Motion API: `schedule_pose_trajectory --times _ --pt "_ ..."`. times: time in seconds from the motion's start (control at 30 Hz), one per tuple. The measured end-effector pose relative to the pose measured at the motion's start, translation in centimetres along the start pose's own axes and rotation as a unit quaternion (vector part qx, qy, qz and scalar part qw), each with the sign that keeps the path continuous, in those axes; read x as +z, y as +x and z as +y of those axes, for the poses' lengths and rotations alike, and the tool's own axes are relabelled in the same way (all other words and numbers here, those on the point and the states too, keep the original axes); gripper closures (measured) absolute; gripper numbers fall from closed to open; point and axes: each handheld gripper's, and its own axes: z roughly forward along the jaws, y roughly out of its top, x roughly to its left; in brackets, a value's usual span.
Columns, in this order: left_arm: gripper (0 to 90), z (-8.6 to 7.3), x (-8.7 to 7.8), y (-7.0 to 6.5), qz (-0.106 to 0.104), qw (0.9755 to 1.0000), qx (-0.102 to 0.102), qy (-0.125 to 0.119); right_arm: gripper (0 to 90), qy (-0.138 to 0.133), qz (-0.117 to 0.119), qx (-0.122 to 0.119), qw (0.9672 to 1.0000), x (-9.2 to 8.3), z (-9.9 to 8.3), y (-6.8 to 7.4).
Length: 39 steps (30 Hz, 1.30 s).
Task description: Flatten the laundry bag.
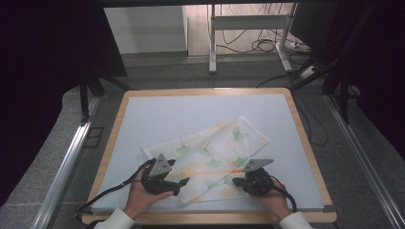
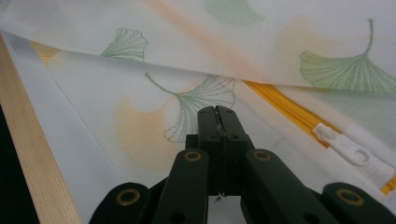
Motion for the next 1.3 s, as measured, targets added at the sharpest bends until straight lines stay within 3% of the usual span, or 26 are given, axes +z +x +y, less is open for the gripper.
schedule_pose_trajectory --times 0.27,0.5,0.73,0.9,1.07,1.3 --pt "19.2 0.1 0.6 -0.8 -0.01 0.9999 0.005 0.004 89.3 0.001 0.009 0.011 0.9999 0.1 -0.1 -0.3" --pt "19.8 0.5 1.6 -2.4 -0.01 0.9988 0.043 0.02 89.3 0.002 0.013 0.011 0.9999 0.1 -0.1 -0.5" --pt "20.9 0.7 2.5 -3.4 -0.031 0.9981 0.046 0.028 89.3 0.001 0.016 0.012 0.9998 0.1 -0.2 -0.6" --pt "21.2 1.0 3.9 -4.7 -0.044 0.9963 0.056 0.047 89.2 0.001 0.017 0.015 0.9997 0.1 -0.2 -0.7" --pt "22.0 0.9 5.3 -5.5 -0.032 0.9939 0.075 0.074 89.2 0.0 0.018 0.014 0.9997 0.1 -0.2 -0.7" --pt "27.2 0.9 6.3 -5.3 -0.03 0.9935 0.06 0.092 89.0 0.0 0.018 0.014 0.9997 0.0 -0.2 -0.7"
